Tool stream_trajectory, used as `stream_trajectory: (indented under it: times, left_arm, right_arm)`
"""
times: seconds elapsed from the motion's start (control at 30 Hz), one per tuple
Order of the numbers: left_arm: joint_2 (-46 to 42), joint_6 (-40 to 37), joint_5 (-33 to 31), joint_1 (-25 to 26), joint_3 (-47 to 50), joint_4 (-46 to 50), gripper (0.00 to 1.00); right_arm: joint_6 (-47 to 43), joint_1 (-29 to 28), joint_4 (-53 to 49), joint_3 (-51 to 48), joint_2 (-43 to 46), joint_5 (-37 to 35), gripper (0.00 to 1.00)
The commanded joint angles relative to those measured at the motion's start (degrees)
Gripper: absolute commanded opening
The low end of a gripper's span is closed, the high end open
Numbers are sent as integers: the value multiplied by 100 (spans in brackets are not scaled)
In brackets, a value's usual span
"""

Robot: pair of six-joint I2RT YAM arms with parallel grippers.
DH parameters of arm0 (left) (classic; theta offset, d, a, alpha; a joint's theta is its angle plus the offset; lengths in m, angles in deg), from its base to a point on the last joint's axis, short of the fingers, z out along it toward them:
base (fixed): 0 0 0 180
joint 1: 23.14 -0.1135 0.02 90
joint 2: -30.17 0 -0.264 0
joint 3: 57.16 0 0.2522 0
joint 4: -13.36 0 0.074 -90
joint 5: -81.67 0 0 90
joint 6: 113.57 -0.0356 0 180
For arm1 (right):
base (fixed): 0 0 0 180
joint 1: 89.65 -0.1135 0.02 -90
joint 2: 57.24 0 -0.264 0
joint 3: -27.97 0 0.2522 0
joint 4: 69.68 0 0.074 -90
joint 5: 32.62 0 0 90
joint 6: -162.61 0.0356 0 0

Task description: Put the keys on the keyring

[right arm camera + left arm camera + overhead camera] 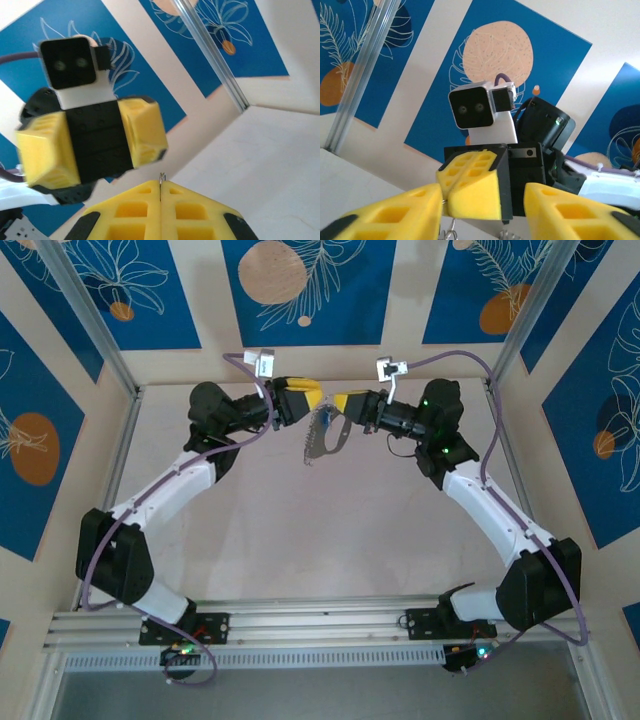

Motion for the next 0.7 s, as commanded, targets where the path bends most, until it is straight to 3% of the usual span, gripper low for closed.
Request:
stream_trajectory:
  times: [0.0,0.13,0.33,0.67]
  left_arm:
    - [-181,-546,263,-114,-211,525,53]
    - [-37,-1038,490,-161,-474,1196,56]
    - [468,-1293,801,-269,-898,1416,58]
    - [1593,-1646,1272,-581,-2335,2007,58]
  right_arm:
    - [-466,107,-666,228,229,234,0]
    - [-1022,244,-1281,487,208,511,0]
    - [-1794,411,-1988,914,12,674,0]
    - [-2198,765,-1771,929,-581,909,0]
